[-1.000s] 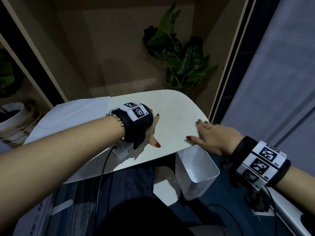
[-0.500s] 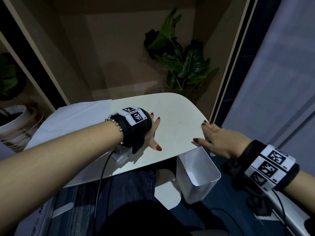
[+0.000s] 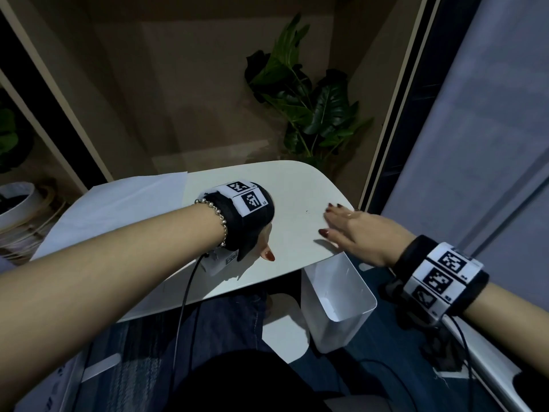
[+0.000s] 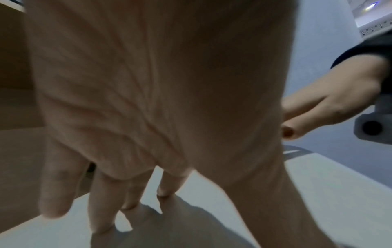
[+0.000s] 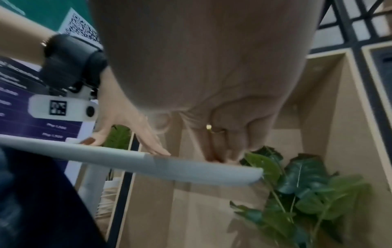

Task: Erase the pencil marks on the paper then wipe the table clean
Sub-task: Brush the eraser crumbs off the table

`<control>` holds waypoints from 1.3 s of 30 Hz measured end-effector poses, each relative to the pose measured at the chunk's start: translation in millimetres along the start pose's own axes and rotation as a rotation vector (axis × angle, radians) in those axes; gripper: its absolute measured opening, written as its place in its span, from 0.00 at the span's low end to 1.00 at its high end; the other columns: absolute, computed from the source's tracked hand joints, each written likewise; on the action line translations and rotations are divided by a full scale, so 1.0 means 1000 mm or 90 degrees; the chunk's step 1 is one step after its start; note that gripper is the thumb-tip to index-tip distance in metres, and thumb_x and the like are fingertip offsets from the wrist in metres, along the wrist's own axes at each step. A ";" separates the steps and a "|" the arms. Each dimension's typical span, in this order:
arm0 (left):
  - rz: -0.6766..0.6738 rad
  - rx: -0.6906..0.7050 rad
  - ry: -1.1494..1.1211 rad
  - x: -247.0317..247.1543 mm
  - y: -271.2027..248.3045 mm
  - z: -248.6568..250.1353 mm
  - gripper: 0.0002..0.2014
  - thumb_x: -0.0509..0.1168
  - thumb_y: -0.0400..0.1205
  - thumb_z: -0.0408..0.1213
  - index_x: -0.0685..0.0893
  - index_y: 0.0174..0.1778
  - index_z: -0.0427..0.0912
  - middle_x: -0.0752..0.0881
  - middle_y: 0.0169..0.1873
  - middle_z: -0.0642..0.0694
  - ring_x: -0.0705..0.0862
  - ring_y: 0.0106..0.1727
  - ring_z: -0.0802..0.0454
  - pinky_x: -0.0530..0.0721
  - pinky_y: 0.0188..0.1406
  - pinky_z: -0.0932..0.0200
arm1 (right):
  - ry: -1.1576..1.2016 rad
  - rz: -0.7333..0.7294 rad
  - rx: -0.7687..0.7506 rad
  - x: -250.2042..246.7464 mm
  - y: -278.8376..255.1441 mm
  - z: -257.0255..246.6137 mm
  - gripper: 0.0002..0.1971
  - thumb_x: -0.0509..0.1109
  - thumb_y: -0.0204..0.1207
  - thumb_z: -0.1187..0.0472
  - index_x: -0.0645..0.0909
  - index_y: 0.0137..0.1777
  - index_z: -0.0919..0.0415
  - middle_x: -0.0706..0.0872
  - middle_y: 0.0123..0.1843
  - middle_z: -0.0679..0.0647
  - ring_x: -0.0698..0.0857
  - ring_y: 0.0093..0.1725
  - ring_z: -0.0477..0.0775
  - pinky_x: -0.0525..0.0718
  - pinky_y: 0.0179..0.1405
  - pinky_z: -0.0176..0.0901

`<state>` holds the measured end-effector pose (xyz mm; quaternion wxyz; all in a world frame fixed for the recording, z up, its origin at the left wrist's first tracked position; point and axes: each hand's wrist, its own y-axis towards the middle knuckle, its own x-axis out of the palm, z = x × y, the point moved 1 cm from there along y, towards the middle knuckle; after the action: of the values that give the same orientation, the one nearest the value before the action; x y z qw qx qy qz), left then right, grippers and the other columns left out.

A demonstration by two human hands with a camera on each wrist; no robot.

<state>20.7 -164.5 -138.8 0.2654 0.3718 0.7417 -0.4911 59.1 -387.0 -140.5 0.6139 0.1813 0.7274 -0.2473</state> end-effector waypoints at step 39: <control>0.059 -0.042 -0.101 -0.007 -0.008 -0.007 0.34 0.64 0.87 0.45 0.60 0.84 0.33 0.64 0.82 0.34 0.63 0.82 0.36 0.59 0.79 0.46 | 0.015 -0.116 -0.055 -0.004 0.023 -0.048 0.38 0.46 0.87 0.38 0.42 0.88 0.59 0.39 0.89 0.55 0.41 0.88 0.50 0.45 0.87 0.50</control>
<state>18.4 -161.7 -126.5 0.3575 0.3566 0.7162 -0.4817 34.3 -340.6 -133.5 0.5873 0.0902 0.7583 -0.2683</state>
